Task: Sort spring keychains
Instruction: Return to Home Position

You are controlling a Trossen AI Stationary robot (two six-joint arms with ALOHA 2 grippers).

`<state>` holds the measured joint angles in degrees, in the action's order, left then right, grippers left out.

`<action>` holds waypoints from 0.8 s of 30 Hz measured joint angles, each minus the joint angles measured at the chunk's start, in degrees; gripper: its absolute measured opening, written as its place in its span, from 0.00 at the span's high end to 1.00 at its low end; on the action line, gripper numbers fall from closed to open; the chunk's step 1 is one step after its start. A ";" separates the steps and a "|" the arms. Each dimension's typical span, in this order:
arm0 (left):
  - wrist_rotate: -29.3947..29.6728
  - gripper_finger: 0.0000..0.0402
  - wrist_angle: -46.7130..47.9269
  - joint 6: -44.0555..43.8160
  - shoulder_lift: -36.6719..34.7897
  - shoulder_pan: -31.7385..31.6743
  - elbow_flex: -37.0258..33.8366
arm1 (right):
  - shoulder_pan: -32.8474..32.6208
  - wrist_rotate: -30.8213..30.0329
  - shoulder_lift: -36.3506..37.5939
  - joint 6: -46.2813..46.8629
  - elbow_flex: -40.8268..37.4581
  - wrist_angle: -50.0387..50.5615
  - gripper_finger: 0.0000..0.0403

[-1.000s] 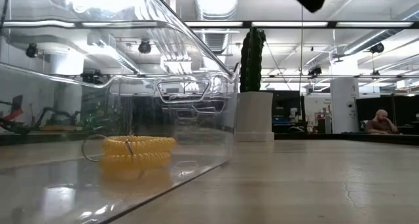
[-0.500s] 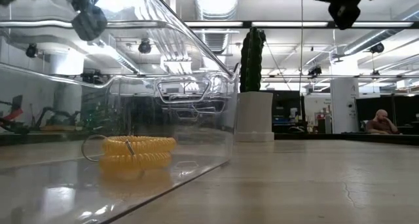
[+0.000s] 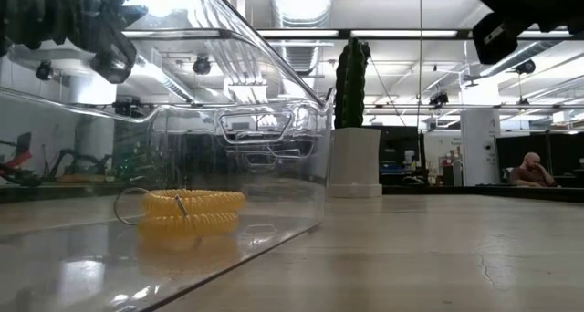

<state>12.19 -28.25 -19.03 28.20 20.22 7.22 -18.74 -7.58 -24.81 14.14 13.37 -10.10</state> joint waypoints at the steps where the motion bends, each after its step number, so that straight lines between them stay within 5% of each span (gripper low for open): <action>1: -0.19 0.82 -0.03 0.26 -0.57 -0.02 -0.42 | -0.02 0.46 1.04 -0.06 -1.85 -2.62 0.93; 10: -0.85 0.82 -0.28 5.69 -6.05 -0.04 -3.36 | 0.02 0.55 10.64 -3.07 -12.36 -13.20 0.93; 24: -1.80 0.82 1.87 8.73 -11.35 -0.06 -6.70 | 0.01 0.14 17.35 -8.30 -12.85 -8.22 0.93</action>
<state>10.39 -26.37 -10.30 16.86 20.16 0.51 -18.72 -7.44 -7.46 5.84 0.51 -18.32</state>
